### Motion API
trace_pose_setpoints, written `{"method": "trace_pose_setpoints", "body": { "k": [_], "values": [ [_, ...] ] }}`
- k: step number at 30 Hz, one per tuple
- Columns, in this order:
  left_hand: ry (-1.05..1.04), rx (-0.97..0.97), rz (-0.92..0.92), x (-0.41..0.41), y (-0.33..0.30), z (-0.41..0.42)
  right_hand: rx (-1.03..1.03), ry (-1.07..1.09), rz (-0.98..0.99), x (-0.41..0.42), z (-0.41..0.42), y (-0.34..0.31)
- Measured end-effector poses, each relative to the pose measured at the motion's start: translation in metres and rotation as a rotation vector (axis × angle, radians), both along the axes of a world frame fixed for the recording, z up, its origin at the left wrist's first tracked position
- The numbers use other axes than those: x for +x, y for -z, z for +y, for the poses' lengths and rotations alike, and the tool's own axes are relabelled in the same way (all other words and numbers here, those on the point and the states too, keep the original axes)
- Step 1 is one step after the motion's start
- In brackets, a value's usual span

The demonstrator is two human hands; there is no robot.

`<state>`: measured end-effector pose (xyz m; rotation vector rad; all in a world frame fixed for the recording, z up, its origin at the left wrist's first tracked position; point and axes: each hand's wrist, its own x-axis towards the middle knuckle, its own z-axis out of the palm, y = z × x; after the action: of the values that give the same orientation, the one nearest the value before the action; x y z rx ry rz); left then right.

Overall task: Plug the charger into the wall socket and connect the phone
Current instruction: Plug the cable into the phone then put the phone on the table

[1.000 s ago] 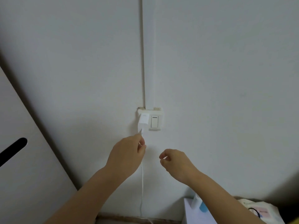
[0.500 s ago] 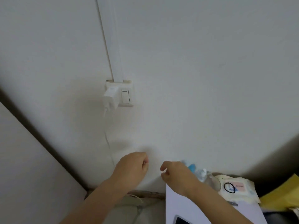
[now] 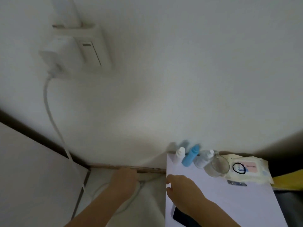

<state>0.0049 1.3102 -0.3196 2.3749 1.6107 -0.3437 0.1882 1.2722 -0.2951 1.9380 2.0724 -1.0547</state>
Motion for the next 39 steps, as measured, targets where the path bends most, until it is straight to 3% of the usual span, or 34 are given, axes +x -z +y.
{"method": "trace_pose_setpoints", "body": {
  "k": [1,3,9,14,18,22,29,32,35,37,39],
  "values": [
    [-0.006,0.042,0.043,-0.004,0.010,0.002,-0.017,0.005,0.001,0.000,-0.001,0.010],
    [-0.156,-0.100,0.100,-0.015,0.039,0.006,-0.051,0.011,0.001,-0.001,-0.003,0.029],
    [-0.208,-0.279,0.469,-0.053,0.124,0.004,-0.153,0.039,0.001,-0.002,-0.010,0.076],
    [-0.325,-0.460,0.485,-0.083,0.163,0.001,-0.186,0.072,0.027,-0.010,-0.014,0.104],
    [-0.442,-0.394,0.281,-0.090,0.163,0.004,-0.187,0.082,0.054,-0.017,-0.012,0.121],
    [-0.353,0.009,-0.067,-0.089,0.137,0.002,-0.169,0.085,0.072,-0.029,-0.007,0.131],
    [-0.460,-0.090,-0.445,-0.082,0.070,-0.010,-0.139,0.331,0.252,-0.060,0.009,0.136],
    [-0.501,-0.162,-0.625,-0.076,0.051,-0.015,-0.191,0.556,0.463,-0.075,0.024,0.136],
    [-0.563,-0.231,-0.770,-0.073,0.043,-0.018,-0.366,0.996,0.809,-0.084,0.037,0.130],
    [-0.546,-0.306,-0.790,-0.074,0.038,-0.020,-0.430,1.249,1.012,-0.085,0.043,0.122],
    [-0.544,-0.400,-0.782,-0.077,0.036,-0.021,-0.395,1.346,1.085,-0.082,0.046,0.116]
  ]
}}
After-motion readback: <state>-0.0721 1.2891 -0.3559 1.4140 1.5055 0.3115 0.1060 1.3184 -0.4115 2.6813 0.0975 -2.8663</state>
